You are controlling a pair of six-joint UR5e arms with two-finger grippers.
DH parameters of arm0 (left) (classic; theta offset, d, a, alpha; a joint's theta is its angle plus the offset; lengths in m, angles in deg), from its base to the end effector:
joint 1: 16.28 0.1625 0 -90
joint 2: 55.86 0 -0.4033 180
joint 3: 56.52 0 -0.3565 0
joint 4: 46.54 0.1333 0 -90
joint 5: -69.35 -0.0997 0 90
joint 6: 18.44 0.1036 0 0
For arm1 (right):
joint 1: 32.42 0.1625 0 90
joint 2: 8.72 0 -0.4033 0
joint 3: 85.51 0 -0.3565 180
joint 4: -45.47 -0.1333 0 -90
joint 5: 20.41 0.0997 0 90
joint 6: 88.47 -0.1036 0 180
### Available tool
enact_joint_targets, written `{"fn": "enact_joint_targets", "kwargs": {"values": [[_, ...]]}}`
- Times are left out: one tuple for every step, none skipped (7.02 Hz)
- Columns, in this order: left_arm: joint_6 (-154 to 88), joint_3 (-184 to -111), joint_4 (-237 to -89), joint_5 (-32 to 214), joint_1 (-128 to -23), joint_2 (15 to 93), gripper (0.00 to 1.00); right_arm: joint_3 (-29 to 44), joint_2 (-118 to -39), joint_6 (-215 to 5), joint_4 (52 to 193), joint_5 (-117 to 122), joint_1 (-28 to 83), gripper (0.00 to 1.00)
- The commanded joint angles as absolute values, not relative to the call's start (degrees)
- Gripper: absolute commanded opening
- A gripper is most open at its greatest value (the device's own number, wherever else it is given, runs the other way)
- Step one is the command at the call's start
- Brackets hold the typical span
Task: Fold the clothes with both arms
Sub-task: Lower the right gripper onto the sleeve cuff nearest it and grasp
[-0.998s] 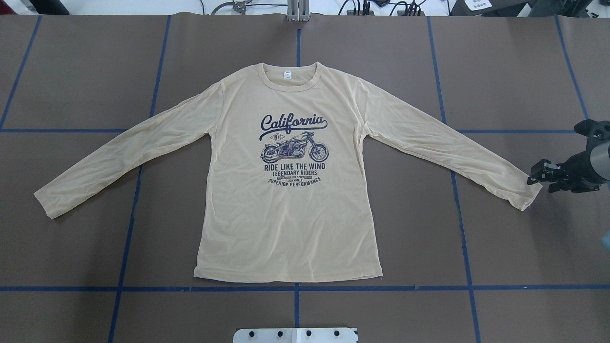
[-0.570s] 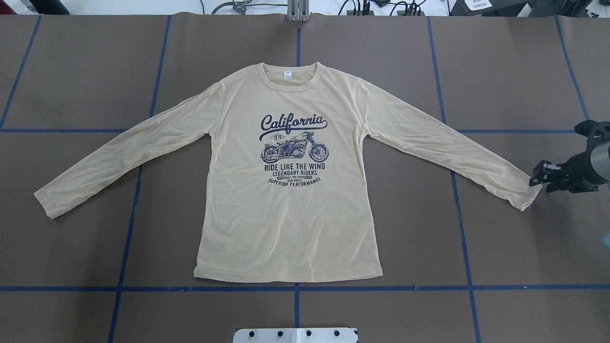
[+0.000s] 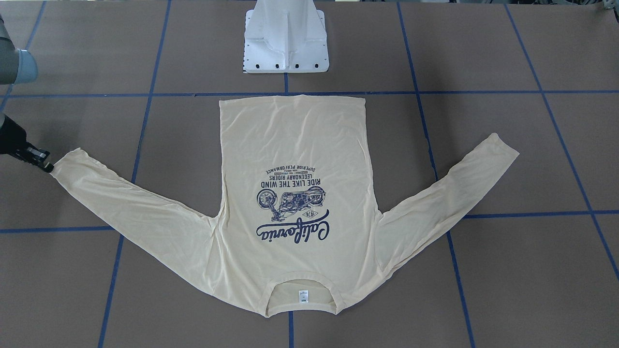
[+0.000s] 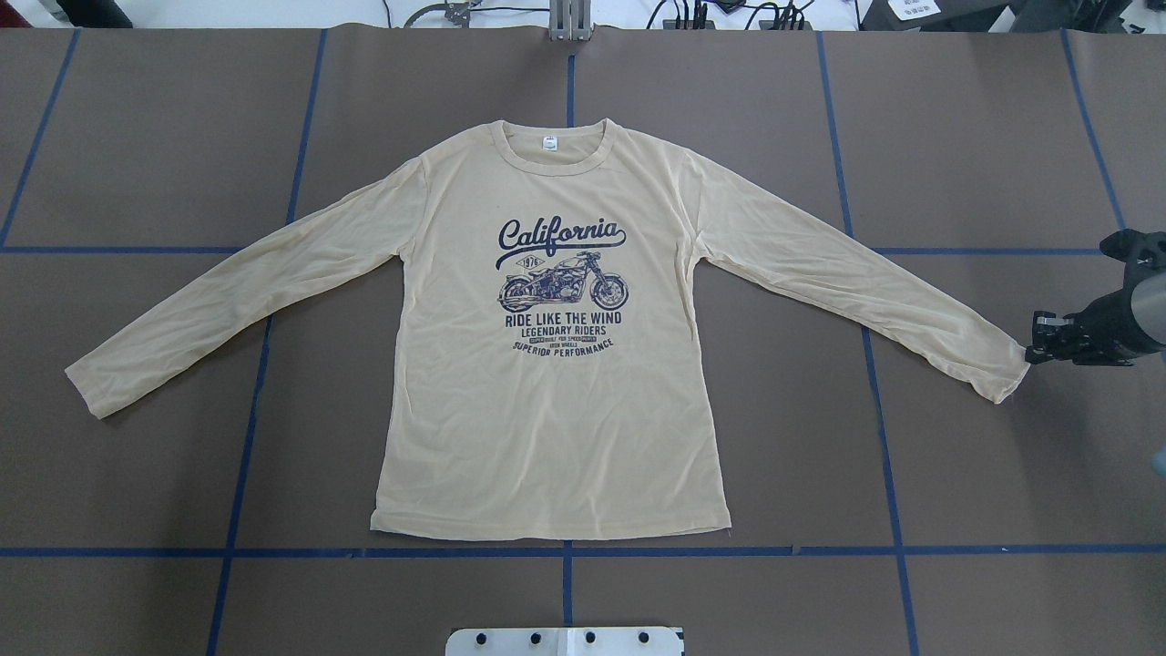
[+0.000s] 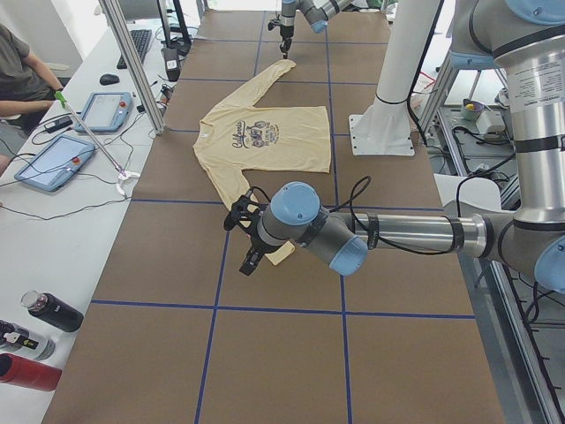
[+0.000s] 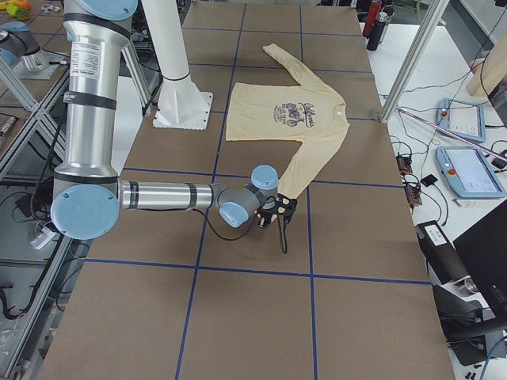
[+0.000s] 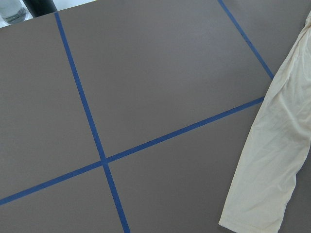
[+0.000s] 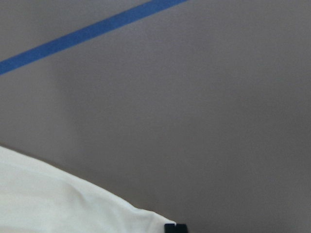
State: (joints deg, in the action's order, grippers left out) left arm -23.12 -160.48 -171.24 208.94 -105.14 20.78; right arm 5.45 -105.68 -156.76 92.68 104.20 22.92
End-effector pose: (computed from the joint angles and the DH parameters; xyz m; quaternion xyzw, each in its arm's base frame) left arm -0.0468 -0.3845 0.5484 0.2546 0.4131 0.1004 0.8686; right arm -0.1870 -0.4015 0.6087 -0.0332 -0.4115 0.1722 0.8944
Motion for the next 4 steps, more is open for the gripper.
{"fn": "enact_joint_targets", "kwargs": {"values": [[-23.10, -160.76, -171.26, 209.01, -105.14, 20.78, 1.00, 11.31, -107.58, -156.76, 93.45, 104.65, 23.21, 0.00], [-23.10, -160.85, -171.26, 209.01, -105.14, 20.78, 1.00, 15.00, -107.85, -156.76, 93.98, 105.00, 23.64, 0.00], [-23.10, -160.85, -171.26, 209.01, -105.14, 20.78, 1.00, 18.00, -105.94, -156.84, 98.07, 105.53, 23.65, 0.00], [-23.02, -161.19, -171.43, 209.01, -105.14, 20.78, 1.00, 20.99, -100.62, -159.37, 105.07, 105.53, 23.74, 0.00]]}}
